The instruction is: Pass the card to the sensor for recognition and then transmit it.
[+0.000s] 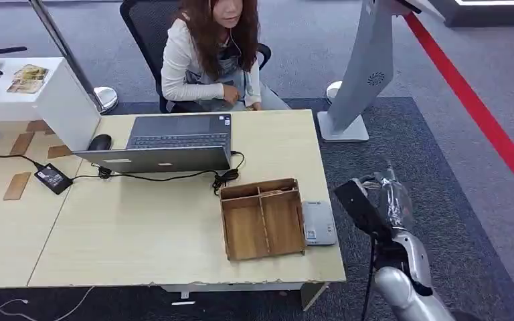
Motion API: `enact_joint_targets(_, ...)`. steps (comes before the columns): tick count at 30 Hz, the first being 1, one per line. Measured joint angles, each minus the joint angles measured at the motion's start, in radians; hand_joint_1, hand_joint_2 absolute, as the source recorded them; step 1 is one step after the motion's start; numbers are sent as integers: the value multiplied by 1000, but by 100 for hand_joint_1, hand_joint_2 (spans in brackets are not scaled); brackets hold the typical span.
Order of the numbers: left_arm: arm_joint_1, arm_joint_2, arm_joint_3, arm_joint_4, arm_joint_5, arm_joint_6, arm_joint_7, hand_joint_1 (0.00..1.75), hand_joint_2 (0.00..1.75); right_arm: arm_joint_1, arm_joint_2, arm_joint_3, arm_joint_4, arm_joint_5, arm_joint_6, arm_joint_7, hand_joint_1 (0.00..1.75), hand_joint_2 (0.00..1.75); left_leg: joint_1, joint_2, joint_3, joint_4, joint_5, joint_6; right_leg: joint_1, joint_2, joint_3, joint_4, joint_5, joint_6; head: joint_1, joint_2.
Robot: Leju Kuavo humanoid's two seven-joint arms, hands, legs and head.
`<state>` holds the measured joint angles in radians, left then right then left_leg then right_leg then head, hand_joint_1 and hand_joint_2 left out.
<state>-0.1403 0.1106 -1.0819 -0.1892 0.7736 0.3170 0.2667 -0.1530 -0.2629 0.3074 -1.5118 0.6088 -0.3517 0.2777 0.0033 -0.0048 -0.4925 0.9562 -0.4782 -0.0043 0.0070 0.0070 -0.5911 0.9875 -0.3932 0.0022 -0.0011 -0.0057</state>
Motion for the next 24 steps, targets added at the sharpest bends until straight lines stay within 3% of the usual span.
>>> enact_joint_targets(10, -1, -3, 0, 0, -5, -2, 7, 0, 0, -32, 71, 77, 185, -62, -22, -42, 175, 175, 0, 0, 0, 0, 0, 0, 0, 0, 0, 0, 0, 0, 0, 0)
enact_joint_targets(24, 0, 2, 0, 0, -5, -1, 6, 0, 0, -57, 84, 103, 310, -69, -57, -46, 175, 175, 0, 0, 0, 0, 0, 0, 0, 0, 0, 0, 0, 0, 0, 0)
